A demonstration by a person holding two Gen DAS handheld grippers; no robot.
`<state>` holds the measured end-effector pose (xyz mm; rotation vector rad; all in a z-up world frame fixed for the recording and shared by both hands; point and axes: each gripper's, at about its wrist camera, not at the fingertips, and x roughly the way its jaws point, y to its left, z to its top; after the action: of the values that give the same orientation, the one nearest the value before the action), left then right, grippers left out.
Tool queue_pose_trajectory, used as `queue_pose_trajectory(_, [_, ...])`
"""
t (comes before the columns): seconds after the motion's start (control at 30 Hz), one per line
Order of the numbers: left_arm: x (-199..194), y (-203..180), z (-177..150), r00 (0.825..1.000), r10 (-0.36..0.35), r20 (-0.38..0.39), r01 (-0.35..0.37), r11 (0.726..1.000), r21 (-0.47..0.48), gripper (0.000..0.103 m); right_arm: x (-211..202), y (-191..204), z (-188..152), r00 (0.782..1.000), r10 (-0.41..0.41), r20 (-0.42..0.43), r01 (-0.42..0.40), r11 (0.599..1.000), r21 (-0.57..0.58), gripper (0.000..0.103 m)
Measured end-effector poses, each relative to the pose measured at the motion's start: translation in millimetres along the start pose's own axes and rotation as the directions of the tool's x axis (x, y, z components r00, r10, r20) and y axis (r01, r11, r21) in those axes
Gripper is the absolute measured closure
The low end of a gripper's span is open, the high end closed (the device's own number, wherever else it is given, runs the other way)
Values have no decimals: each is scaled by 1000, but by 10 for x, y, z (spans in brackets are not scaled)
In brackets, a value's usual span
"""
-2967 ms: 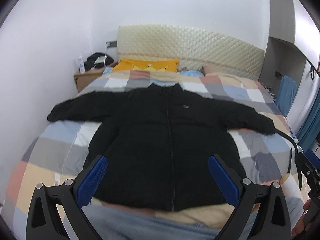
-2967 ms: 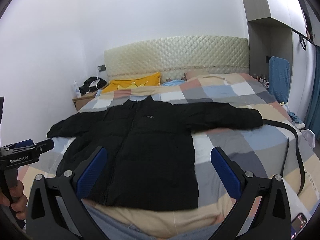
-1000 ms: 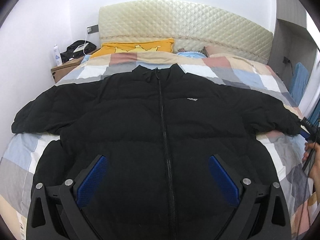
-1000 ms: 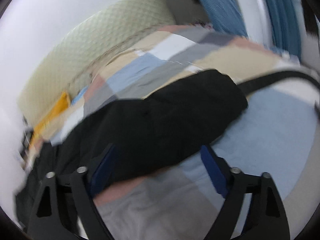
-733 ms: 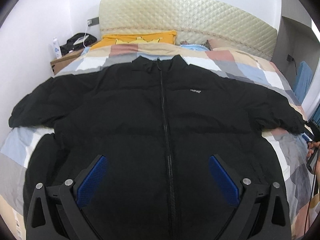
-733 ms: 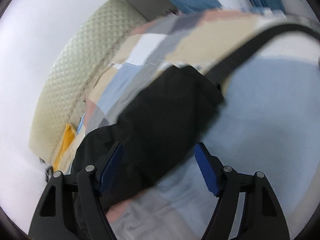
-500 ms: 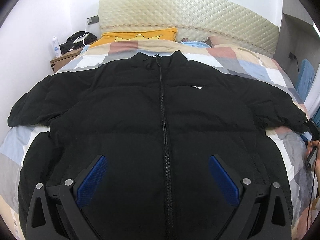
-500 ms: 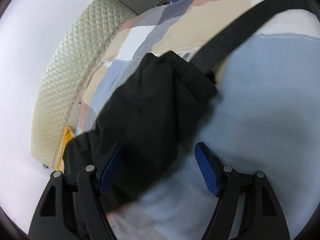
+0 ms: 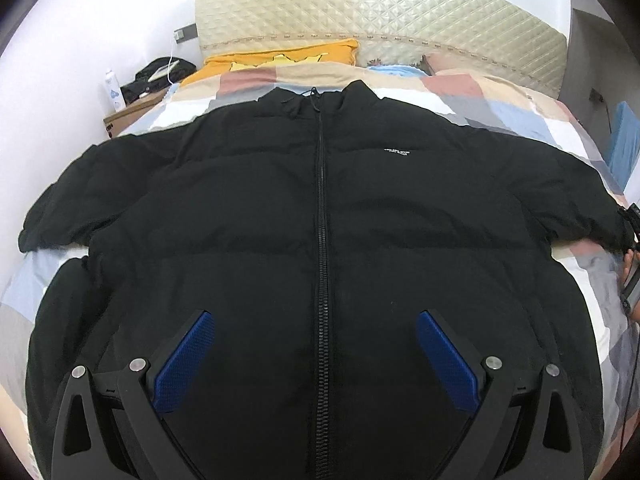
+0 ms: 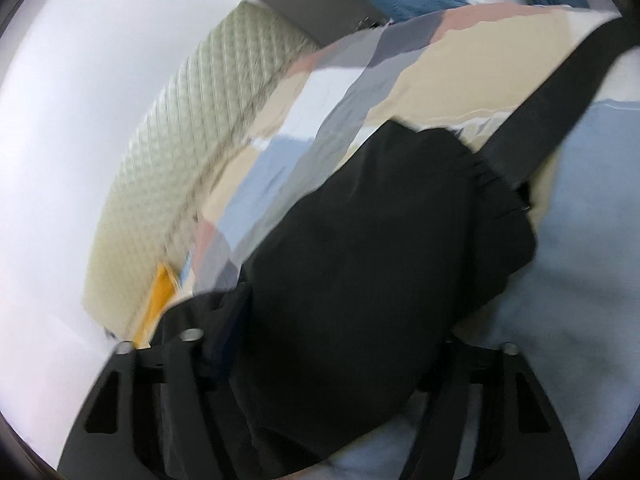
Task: Fold large clothes
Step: 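Lift the gripped sleeve with the right tool and carry it across the jacket body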
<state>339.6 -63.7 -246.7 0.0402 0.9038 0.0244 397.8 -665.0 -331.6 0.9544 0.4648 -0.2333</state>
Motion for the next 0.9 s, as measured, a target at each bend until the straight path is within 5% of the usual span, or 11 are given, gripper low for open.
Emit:
queue_pose_trajectory(0.13, [-56,-21,-30,1000,10,14,-11,1000,19,1,-24,33,2,1000,13,-12,-12,997,72,83])
queue_pose_trajectory(0.23, [-104,-29,-14,999,25,36,-25,999,25,1,-105,177,38,1000,-11,2,11,999,32,91])
queue_pose_trajectory(0.43, [-198,-4,-20,990,97,100,-101,994,42,1,-380,520,187,997,-41,65,44,998,-46,93])
queue_pose_trajectory(0.9, [-318,159,110,992,80,101,-82,997,9,1,-508,841,232,985,-113,132,128,986,-109,94])
